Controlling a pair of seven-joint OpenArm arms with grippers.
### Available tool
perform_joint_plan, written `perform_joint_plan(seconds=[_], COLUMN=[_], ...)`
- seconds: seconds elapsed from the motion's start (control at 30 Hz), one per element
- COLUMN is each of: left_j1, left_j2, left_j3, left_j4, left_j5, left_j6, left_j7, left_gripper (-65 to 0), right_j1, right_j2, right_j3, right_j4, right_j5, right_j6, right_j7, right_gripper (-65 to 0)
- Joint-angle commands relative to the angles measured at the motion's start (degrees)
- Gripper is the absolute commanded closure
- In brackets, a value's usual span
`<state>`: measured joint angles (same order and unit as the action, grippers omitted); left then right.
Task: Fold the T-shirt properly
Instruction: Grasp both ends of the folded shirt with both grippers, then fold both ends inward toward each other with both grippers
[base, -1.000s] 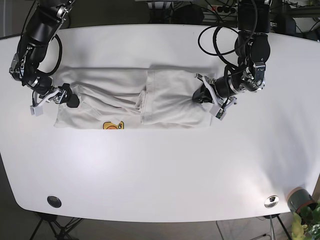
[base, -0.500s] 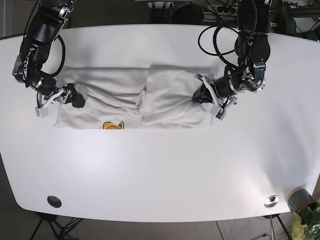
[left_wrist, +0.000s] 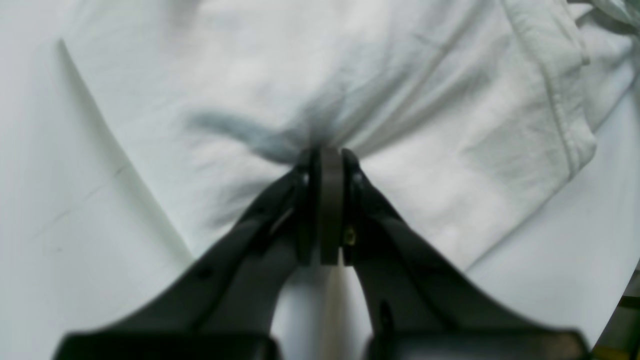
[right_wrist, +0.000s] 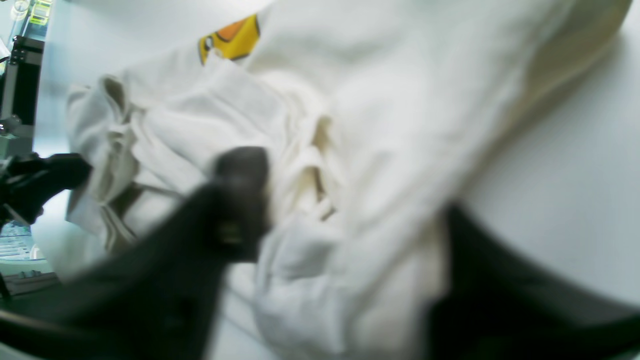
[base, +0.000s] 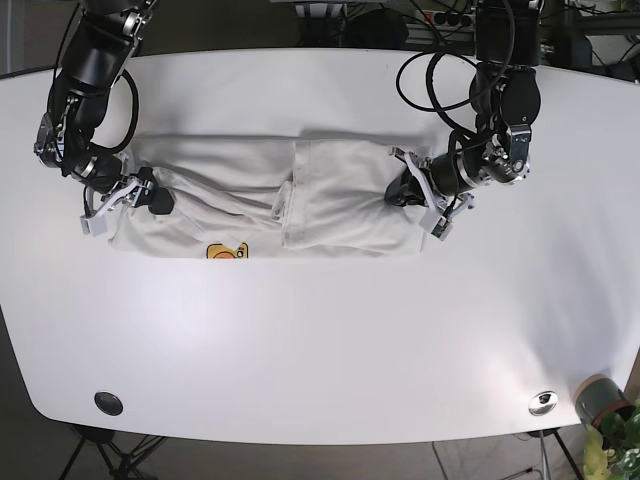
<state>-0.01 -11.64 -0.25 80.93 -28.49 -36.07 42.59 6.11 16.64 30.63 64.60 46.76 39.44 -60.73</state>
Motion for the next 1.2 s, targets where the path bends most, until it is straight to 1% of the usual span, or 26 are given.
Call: perform_joint_plan(seconds=[0.0,0.03,0.13,0.23,0.37,0.4,0.5,0.63,0.7,0.73,0.83,0.93,1.07,1.17], left_j1=[-0.82,-0.82,-0.91,-1.18,-1.62,-1.97,-2.23,-2.41,-2.49,-2.58,-4.16,-5.48,-6.01,-6.01], left_j2=[-0.36,-0.36,-0.36,-0.36,-0.27,-0.1,0.08,0.34,1.4,1.84,2.63,2.72,2.8,4.56], left_j3=[-0.23,-0.23,-0.23,-0.06,-0.06,-0.06,0.12,0.12,0.21,0.21,0.21,1.61,4.16,4.87], left_j4=[0.61,0.61,0.53,-1.15,-4.13,-4.66,-5.19,-5.54,-6.24,-6.68,-8.79,-11.78,-12.49,-12.49], left_j5=[-0.92,-0.92,-0.83,-0.83,-0.83,-0.83,-0.83,-0.83,-0.83,-0.83,-0.83,-0.83,-0.92,-0.92], left_j6=[-0.54,-0.54,-0.1,-0.1,-0.1,-0.1,-0.1,-0.1,-0.1,-0.1,-0.1,-0.1,-0.1,-0.1], left_j7=[-0.87,-0.87,-0.87,-0.79,-0.79,-0.79,-0.79,-0.79,-0.79,-0.79,-0.87,-0.87,-0.87,-0.87], left_gripper=[0.0,0.0,0.0,0.0,0.0,0.0,0.0,0.0,0.0,0.0,0.0,0.0,0.0,0.0], right_j1=[0.79,0.79,0.79,0.79,0.53,0.26,-1.58,-3.25,-3.6,-3.6,-3.69,-3.78,-3.78,-3.87], right_j2=[0.72,0.72,0.72,0.81,0.81,0.81,0.81,0.54,0.37,0.37,0.28,-0.78,-1.66,-2.53], right_j3=[0.0,-0.08,-0.08,-0.08,-0.08,-0.08,-0.26,-0.52,-0.52,-0.52,-0.52,-0.52,-0.52,-0.96], right_j4=[0.68,0.85,0.94,1.03,3.49,5.42,10.61,19.14,22.57,23.8,28.63,33.82,38.48,40.76], right_j5=[1.37,1.37,1.28,1.28,1.37,1.37,1.54,1.72,1.72,1.81,1.81,1.81,1.81,2.34], right_j6=[0.56,0.56,0.56,0.56,0.52,-0.98,-4.32,-8.01,-9.95,-10.56,-11.35,-11.35,-11.35,-11.35], right_j7=[0.29,0.29,0.29,0.29,0.29,0.29,0.11,-0.24,-2.08,-2.87,-5.51,-7.36,-9.56,-10.44], right_gripper=[-4.3,-1.1,-4.9,-2.1,-1.9,-1.9,-1.9,-1.9,-1.9,-1.9,-1.9,-1.9,-1.9,-1.9])
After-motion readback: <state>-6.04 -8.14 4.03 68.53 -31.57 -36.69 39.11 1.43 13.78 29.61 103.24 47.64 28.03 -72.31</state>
